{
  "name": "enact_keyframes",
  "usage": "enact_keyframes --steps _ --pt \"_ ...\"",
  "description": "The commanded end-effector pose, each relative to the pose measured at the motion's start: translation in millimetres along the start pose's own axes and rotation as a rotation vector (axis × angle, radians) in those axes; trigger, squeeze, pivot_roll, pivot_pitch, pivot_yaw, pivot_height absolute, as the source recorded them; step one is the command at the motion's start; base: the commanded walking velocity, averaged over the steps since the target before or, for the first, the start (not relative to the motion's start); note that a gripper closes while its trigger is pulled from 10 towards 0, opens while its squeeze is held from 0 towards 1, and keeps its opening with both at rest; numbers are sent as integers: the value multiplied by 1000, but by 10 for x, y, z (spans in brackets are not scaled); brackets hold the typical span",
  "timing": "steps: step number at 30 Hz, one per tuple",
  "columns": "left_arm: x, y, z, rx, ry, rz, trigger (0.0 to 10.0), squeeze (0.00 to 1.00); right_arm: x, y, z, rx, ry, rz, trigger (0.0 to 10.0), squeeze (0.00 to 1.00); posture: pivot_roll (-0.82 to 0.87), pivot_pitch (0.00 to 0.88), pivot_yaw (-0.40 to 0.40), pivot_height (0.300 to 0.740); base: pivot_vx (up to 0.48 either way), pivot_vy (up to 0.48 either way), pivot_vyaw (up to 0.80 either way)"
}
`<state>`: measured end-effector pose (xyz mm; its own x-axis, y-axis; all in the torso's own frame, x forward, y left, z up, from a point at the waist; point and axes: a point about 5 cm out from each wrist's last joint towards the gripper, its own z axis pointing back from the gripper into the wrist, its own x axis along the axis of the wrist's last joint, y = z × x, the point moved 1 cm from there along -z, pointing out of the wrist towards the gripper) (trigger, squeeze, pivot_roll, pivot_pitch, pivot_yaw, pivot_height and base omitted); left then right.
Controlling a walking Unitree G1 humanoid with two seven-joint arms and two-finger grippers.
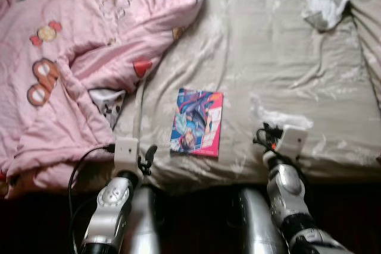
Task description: Clean up the room
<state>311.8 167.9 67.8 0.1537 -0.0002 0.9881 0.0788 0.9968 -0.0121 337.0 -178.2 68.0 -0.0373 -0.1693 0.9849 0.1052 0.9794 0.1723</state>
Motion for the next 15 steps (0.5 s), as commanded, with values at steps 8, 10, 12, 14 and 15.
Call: enact_keyframes --steps 8,10,12,14,15 --pt "-408 117 46 58 109 22 10000 0 -482 -184 312 1 233 31 10000 0 -18 236 -19 637 0 0 0" --pt "-435 111 49 56 111 21 10000 0 -505 -192 331 3 242 13 10000 0 -21 225 -18 637 0 0 0" --pt "-460 108 43 53 117 19 10000 0 -517 -185 336 10 251 23 10000 0 -22 219 -18 645 0 0 0" --pt "-512 115 40 56 138 17 10000 0 -568 -184 353 6 290 31 10000 0 -23 206 -18 660 0 0 0" --pt "-549 120 39 56 154 13 10000 0 -606 -185 371 4 318 39 10000 0 -20 204 -16 670 0 0 0"
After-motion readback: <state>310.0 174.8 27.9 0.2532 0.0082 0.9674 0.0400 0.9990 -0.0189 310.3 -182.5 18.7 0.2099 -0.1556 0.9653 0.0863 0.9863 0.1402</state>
